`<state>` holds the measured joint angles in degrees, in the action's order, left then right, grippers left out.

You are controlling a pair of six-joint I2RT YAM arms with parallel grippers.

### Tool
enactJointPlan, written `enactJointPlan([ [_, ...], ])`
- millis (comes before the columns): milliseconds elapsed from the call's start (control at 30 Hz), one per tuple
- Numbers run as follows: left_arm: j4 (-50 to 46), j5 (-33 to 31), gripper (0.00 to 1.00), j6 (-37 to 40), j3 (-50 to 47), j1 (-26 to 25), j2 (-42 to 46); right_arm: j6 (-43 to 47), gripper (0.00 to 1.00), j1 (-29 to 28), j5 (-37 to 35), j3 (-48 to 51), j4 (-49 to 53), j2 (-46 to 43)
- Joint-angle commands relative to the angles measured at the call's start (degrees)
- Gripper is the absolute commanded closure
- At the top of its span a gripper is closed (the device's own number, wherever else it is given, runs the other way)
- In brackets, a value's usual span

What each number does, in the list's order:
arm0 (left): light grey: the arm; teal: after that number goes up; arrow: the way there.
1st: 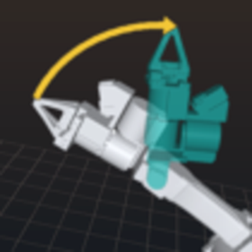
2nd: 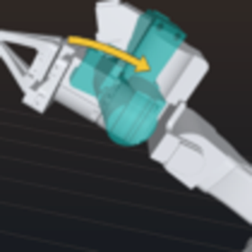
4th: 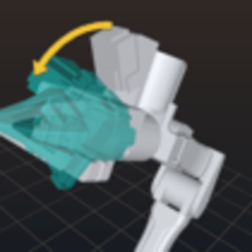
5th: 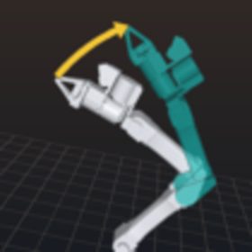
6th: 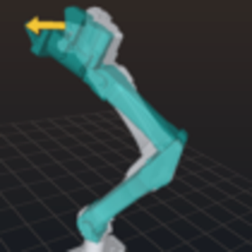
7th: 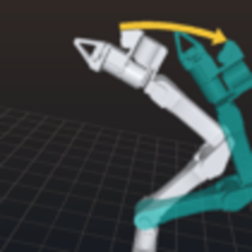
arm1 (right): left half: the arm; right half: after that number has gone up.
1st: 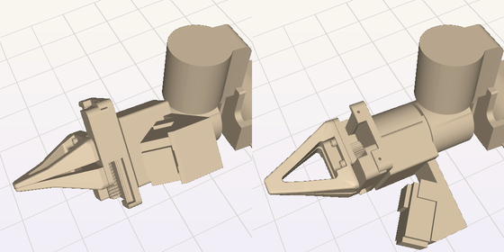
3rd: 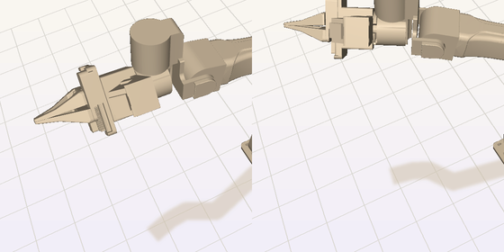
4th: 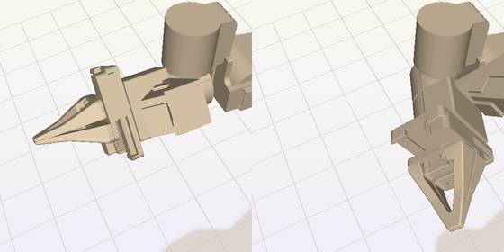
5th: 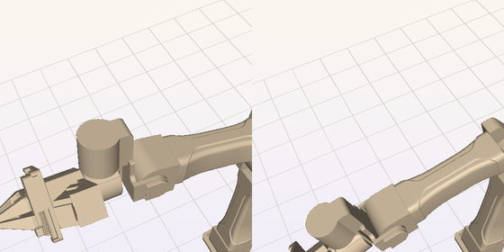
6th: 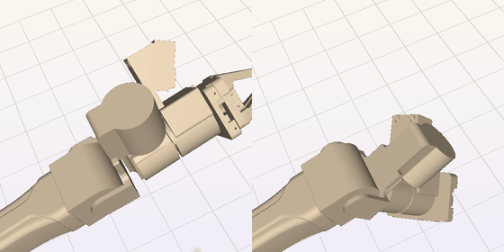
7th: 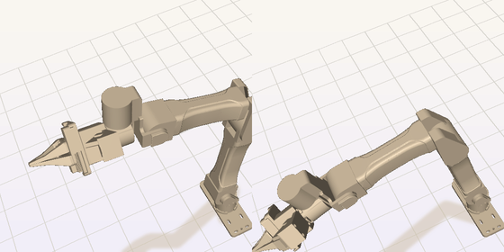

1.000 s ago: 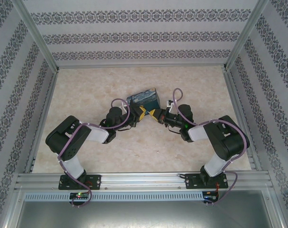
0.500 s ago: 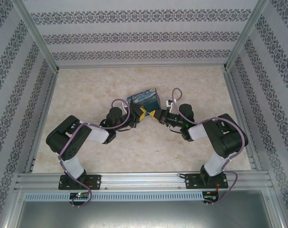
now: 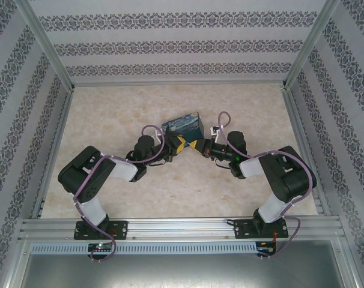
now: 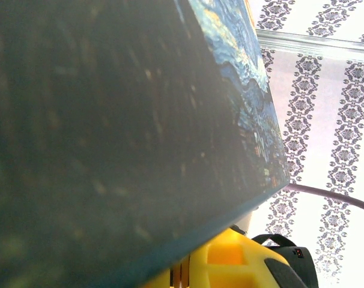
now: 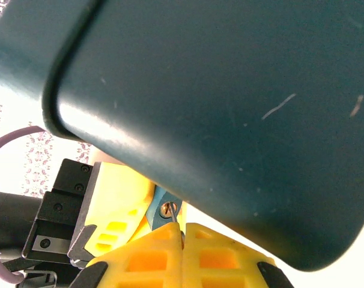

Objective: Unlock the padlock with the key

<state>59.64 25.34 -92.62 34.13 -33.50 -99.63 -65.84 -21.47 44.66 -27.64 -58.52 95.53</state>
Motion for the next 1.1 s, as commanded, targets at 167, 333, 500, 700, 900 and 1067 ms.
enactJointPlan([
  [167, 3.5, 14.9, 1.00, 3.0, 1.6, -2.6, 2.0, -3.6, 1.00, -0.1, 3.7, -2.9, -4.6, -0.3],
  [333, 3.8, 17.1, 1.00, 4.1, 2.7, -2.6, 1.2, -6.2, 1.00, 0.7, 4.7, -4.2, -4.9, 0.9],
  [500, 3.9, 18.7, 1.00, 4.7, 3.4, -2.6, 0.9, -7.4, 1.00, 0.8, 4.9, -5.2, -5.3, 2.1],
  [700, 4.2, 19.5, 1.00, 4.8, 3.9, -2.7, 0.6, -7.0, 1.00, -0.1, 2.4, -4.3, -4.7, 1.4],
  [900, 4.6, 20.7, 1.00, 5.2, 4.1, -2.6, 0.7, -8.7, 1.00, 0.4, -2.0, -2.2, -4.8, 2.5],
  [1067, 3.8, 21.4, 1.00, 6.1, 4.1, -2.7, 1.1, -13.8, 1.00, 1.3, -2.5, -2.1, -9.8, 5.7],
])
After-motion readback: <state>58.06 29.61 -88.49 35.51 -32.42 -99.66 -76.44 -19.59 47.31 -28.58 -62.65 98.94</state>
